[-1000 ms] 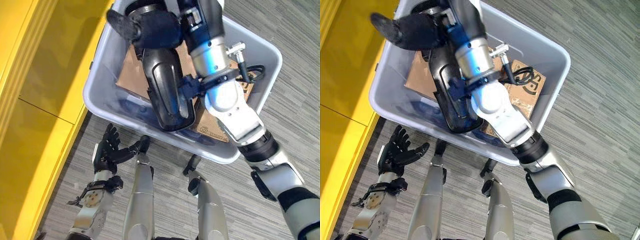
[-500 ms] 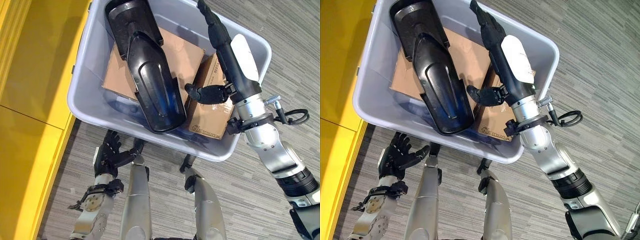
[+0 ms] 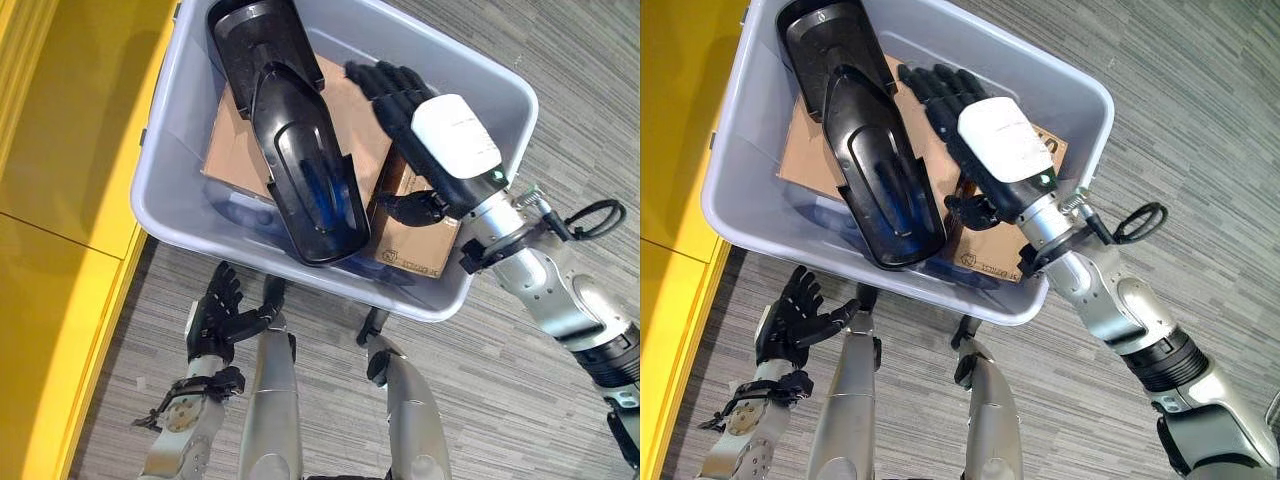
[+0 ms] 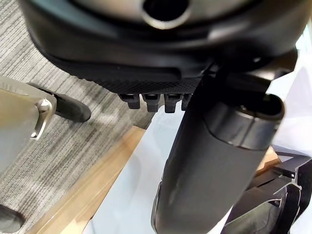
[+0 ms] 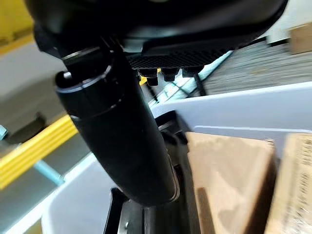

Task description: Move parts from the plastic box to the shelf.

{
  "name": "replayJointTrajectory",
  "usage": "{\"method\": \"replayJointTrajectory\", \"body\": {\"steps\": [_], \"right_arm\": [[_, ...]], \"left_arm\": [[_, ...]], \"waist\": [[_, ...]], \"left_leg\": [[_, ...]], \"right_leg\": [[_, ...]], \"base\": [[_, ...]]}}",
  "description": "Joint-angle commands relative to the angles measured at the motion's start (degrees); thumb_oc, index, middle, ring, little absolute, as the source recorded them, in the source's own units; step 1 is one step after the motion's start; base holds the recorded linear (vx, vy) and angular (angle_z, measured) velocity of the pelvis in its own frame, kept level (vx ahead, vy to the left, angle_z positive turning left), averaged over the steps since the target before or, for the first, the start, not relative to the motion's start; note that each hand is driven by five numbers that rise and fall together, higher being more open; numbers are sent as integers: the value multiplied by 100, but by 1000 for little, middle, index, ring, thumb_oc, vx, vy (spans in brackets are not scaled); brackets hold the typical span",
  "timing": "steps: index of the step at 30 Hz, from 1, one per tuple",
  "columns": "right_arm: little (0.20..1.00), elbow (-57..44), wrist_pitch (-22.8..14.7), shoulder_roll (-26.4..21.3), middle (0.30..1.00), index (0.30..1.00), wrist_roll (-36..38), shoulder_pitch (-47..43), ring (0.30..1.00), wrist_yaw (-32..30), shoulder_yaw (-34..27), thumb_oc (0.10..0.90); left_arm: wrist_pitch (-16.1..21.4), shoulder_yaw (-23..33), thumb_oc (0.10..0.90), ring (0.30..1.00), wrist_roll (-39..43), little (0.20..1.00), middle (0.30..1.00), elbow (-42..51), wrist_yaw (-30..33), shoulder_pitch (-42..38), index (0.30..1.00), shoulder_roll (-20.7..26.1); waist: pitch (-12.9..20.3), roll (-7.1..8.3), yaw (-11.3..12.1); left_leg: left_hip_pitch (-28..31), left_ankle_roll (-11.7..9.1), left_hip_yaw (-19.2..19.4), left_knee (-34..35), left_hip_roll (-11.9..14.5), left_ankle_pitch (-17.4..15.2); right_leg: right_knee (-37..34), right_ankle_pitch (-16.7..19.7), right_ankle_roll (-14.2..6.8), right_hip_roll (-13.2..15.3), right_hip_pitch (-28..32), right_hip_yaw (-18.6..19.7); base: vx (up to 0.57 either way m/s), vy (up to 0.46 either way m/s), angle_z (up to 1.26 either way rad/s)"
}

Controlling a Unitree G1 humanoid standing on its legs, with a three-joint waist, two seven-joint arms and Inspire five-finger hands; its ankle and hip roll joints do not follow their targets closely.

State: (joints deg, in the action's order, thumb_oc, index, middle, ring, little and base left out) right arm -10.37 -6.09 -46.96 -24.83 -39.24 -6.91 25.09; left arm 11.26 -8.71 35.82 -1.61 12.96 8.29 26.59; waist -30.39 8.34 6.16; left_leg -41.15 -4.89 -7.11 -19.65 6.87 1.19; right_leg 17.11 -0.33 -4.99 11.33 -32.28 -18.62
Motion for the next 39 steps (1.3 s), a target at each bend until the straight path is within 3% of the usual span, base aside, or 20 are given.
{"method": "replayJointTrajectory", "body": {"steps": [1,10,25,39], "right_arm": [[1000,-407,-278,-215,1000,1000,-367,-586,1000,-43,-74,900],[1000,225,-162,192,1000,1000,-725,-825,1000,151,401,900],[1000,710,-26,1067,1000,1000,-973,-336,1000,44,327,900],[1000,723,-43,1296,1000,1000,-991,-118,1000,182,489,900]], "left_arm": [[231,344,900,1000,-247,1000,1000,719,-189,444,1000,228],[254,328,900,1000,-295,1000,1000,658,-166,297,1000,148],[270,310,900,1000,-314,1000,1000,663,-82,242,1000,3],[283,339,900,1000,-387,1000,1000,650,-45,286,1000,-21]], "waist": [[60,199,86],[60,209,150],[60,166,130],[60,188,133]], "left_leg": [[70,82,152,-306,63,-412],[31,73,129,-297,60,-392],[-67,99,130,-302,44,-349],[-69,99,130,-328,45,-407]], "right_leg": [[-135,-6,-508,212,624,345],[-182,3,-490,197,622,316],[-217,39,-483,200,558,317],[-212,3,-491,192,575,308]], "base": [[0,0,0],[0,0,0],[0,0,0],[0,0,0]]}}
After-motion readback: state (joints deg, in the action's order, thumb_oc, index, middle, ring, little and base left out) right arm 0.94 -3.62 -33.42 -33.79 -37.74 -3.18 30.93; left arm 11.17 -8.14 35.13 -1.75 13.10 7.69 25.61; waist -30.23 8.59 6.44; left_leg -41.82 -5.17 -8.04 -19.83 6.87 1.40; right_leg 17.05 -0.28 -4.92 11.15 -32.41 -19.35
